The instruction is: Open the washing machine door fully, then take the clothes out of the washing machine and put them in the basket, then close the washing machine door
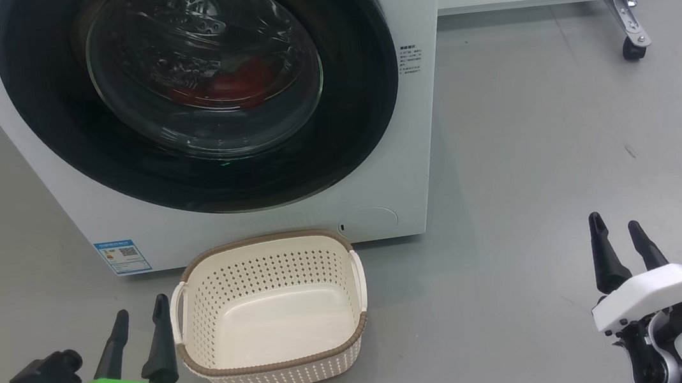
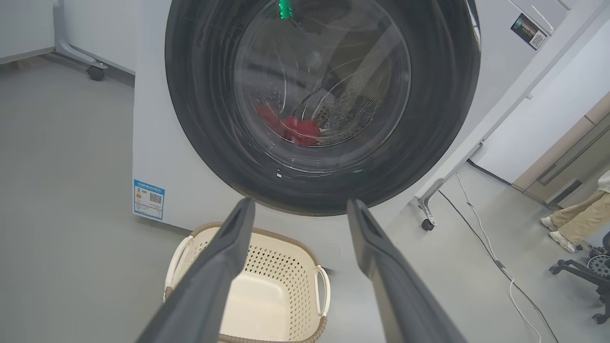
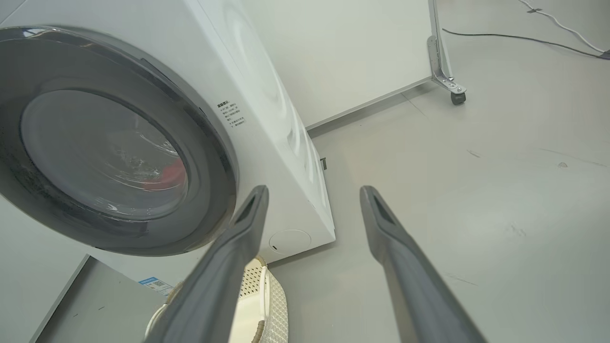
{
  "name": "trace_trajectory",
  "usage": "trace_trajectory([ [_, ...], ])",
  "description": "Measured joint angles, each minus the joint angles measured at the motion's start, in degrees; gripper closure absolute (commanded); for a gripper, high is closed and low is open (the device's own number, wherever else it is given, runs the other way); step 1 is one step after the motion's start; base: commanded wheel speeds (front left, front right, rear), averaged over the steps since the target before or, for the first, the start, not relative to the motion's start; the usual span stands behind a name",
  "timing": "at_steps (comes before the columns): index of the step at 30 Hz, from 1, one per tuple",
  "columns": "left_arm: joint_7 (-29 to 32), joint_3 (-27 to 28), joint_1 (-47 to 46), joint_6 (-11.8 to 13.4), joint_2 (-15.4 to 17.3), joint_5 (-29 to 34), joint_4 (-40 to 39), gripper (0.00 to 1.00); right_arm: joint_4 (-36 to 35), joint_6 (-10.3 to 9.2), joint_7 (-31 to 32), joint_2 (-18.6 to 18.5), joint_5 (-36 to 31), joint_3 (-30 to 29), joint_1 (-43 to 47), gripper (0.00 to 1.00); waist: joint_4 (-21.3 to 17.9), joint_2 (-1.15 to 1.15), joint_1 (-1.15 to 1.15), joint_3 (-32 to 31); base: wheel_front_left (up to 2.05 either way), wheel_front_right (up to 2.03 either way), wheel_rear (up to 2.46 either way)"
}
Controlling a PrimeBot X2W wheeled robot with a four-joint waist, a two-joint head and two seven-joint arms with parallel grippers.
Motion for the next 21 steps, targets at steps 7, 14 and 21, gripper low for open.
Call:
trace_trajectory([
  [7,-1.3,-1.6,0.0,0.6,0.0,4.5,0.8,0.0,0.7,-0.92,-1.3,0.0,-5.5,1.8,0.0,0.0,0.1,0.0,0.0,-0.1,0.0,0.0,0.0],
  [14,-2.4,-2.7,0.0,1.5,0.0,8.2,1.6,0.0,1.4,-1.52,-2.5,-0.1,-10.9,3.9,0.0,0.0,0.2,0.0,0.0,-0.2,0.0,0.0,0.0],
  [21,-3.6,-3.7,0.0,2.0,0.1,12.0,2.8,0.0,2.1,-2.45,-3.8,-0.1,-16.2,5.4,0.0,0.0,0.2,0.0,0.0,-0.3,0.0,0.0,0.0],
])
